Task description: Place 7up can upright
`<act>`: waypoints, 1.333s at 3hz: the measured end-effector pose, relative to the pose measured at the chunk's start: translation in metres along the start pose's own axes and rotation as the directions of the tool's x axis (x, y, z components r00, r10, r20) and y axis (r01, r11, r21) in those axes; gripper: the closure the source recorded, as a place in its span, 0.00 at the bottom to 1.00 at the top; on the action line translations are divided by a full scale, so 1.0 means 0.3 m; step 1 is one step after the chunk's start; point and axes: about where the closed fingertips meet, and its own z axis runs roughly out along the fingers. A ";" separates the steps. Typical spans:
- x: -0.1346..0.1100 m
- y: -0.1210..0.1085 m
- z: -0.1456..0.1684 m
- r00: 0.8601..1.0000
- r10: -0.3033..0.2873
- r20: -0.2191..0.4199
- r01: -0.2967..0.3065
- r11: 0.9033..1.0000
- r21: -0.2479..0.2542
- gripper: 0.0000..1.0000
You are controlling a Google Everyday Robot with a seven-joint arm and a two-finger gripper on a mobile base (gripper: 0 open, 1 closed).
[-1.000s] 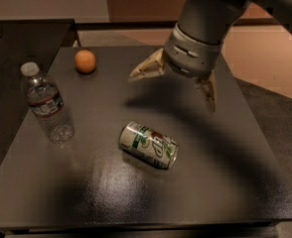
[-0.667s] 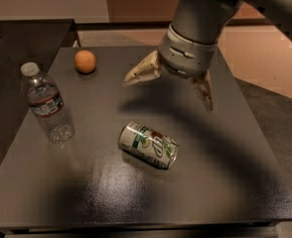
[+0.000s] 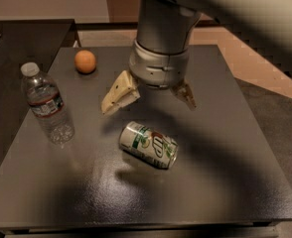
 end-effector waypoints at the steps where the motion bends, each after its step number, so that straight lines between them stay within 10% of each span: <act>1: -0.023 -0.039 0.012 0.989 -0.149 0.001 0.149 0.988 -0.035 0.00; 2: -0.068 -0.048 0.027 0.953 -0.303 0.005 0.302 0.952 -0.056 0.00; 4: -0.143 0.013 0.084 0.835 -0.548 0.050 0.551 0.829 -0.097 0.00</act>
Offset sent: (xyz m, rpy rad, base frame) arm -0.0510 -0.0094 -0.0182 -0.1148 -0.0205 0.6029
